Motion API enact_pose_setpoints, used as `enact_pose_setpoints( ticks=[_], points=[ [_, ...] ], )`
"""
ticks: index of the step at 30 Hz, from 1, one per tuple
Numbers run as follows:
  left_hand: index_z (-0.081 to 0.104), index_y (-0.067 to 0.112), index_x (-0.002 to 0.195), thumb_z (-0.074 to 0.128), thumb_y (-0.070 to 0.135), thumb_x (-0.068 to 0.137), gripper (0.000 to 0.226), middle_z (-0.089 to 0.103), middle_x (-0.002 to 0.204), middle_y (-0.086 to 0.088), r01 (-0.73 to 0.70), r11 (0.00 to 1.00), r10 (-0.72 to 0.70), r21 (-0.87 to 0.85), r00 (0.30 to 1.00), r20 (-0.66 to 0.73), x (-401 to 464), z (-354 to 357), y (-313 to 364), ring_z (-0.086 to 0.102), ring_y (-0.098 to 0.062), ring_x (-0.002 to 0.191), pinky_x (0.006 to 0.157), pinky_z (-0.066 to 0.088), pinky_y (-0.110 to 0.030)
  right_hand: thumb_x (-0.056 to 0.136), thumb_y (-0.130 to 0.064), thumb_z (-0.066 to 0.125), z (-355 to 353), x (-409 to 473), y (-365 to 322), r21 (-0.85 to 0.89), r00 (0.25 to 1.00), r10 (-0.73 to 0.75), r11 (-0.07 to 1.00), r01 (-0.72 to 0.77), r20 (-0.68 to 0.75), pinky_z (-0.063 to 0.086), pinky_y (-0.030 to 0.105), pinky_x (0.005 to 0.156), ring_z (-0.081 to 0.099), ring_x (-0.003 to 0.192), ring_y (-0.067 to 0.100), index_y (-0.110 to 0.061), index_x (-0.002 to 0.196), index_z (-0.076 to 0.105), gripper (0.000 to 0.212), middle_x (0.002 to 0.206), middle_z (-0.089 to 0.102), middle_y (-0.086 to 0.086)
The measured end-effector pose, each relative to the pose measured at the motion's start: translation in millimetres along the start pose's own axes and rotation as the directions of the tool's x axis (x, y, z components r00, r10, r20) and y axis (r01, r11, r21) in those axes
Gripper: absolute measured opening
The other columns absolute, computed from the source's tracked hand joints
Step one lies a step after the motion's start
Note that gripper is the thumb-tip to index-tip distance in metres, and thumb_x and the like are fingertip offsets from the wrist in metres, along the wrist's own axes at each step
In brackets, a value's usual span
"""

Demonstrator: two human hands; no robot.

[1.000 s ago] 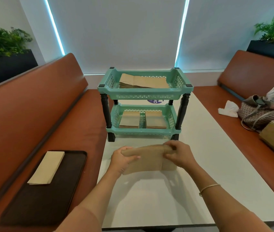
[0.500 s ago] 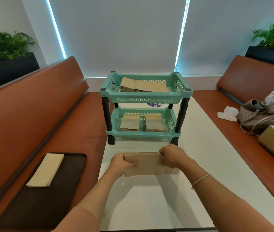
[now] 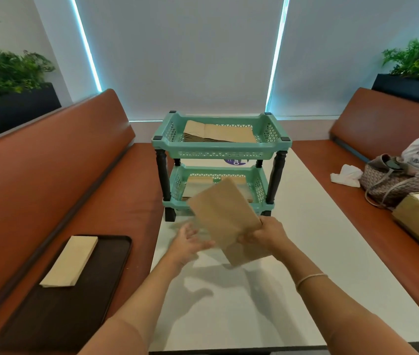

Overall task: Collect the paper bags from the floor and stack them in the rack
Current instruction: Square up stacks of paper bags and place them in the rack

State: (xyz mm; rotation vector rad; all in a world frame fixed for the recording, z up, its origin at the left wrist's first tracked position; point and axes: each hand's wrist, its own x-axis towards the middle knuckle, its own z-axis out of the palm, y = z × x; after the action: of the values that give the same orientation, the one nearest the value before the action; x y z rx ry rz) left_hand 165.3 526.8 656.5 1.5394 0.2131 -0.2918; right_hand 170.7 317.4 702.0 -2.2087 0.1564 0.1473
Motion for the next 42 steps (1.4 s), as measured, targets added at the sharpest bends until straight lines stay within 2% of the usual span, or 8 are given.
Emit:
enact_pose_setpoints(
  ticks=[2,4,11,17,22,29,36,42],
  points=[
    [0.034,0.012,0.136,0.089,0.013,0.053,0.100,0.054,0.129,-0.005,0.029,0.997,-0.040,0.075,0.988,0.151,-5,12,-2,0.053,-0.019,0.115,0.075,0.051,-0.028,0.065,-0.007,0.082,7,-6,1,0.418,0.998,0.056,0.906,-0.061,0.024,0.052,0.033,0.074,0.062,0.088,0.023,-0.012,0.097,0.065,0.036,0.094,0.067,0.004],
    [0.045,0.010,0.129,0.087,0.004,0.058,0.082,0.062,0.117,-0.006,0.015,0.995,-0.034,0.096,0.979,0.203,-9,24,-8,0.060,-0.020,0.107,0.077,0.054,-0.026,0.066,-0.002,0.080,17,-14,4,0.618,0.993,0.080,0.777,-0.119,0.090,0.054,0.035,0.072,0.063,0.088,0.024,-0.010,0.103,0.063,0.041,0.099,0.068,0.008],
    [0.059,0.021,0.096,0.078,-0.006,0.067,0.044,0.067,0.096,-0.003,-0.074,0.976,0.048,0.203,0.991,0.128,-4,5,-5,0.061,-0.024,0.094,0.088,0.051,-0.041,0.068,0.011,0.071,4,-13,21,0.856,0.992,0.122,0.513,-0.064,0.000,0.053,0.035,0.073,0.061,0.091,0.026,-0.007,0.097,0.060,0.037,0.097,0.066,0.009],
    [0.057,0.011,0.086,0.069,-0.017,0.071,0.034,0.065,0.087,-0.004,-0.115,0.993,0.115,0.003,0.990,-0.079,2,-18,4,0.061,-0.020,0.085,0.080,0.052,-0.029,0.067,0.018,0.068,-14,-8,46,0.657,0.985,0.161,0.750,-0.082,-0.061,0.051,0.033,0.066,0.060,0.075,0.027,-0.011,0.083,0.059,0.034,0.082,0.064,0.013],
    [0.055,0.014,0.092,0.065,-0.009,0.080,0.027,0.064,0.093,0.000,-0.162,0.986,0.159,-0.029,0.983,-0.096,2,-1,-3,0.060,-0.014,0.087,0.068,0.051,-0.017,0.076,0.016,0.059,11,-11,51,0.599,0.979,0.198,0.791,-0.127,-0.054,0.049,0.030,0.071,0.055,0.087,0.023,-0.007,0.102,0.061,0.035,0.090,0.062,0.006],
    [0.043,0.012,0.129,0.080,0.006,0.070,0.071,0.060,0.120,-0.007,-0.113,0.993,0.116,0.036,0.986,-0.115,8,10,-13,0.056,-0.024,0.112,0.100,0.046,-0.042,0.076,0.011,0.064,22,-9,44,0.620,0.970,0.225,0.775,-0.124,-0.087,0.044,0.033,0.071,0.051,0.087,0.022,-0.009,0.098,0.059,0.030,0.087,0.057,0.003],
    [0.039,0.027,0.133,0.087,0.016,0.061,0.087,0.042,0.136,0.001,-0.148,0.986,0.155,0.076,0.983,-0.094,6,4,-7,0.038,-0.019,0.127,0.107,0.038,-0.040,0.069,0.011,0.072,18,-4,43,0.594,0.984,0.154,0.801,-0.070,-0.091,0.051,0.034,0.073,0.052,0.086,0.020,-0.018,0.096,0.062,0.041,0.090,0.059,0.000],
    [0.040,0.020,0.126,0.084,0.000,0.061,0.081,0.058,0.123,-0.010,-0.113,0.991,0.119,0.066,0.988,-0.094,5,7,-19,0.056,-0.024,0.111,0.096,0.049,-0.043,0.069,0.016,0.068,22,-11,45,0.574,0.989,0.136,0.816,-0.074,-0.065,0.047,0.022,0.060,0.057,0.077,0.015,-0.011,0.098,0.062,0.040,0.082,0.062,0.000]
  ],
)
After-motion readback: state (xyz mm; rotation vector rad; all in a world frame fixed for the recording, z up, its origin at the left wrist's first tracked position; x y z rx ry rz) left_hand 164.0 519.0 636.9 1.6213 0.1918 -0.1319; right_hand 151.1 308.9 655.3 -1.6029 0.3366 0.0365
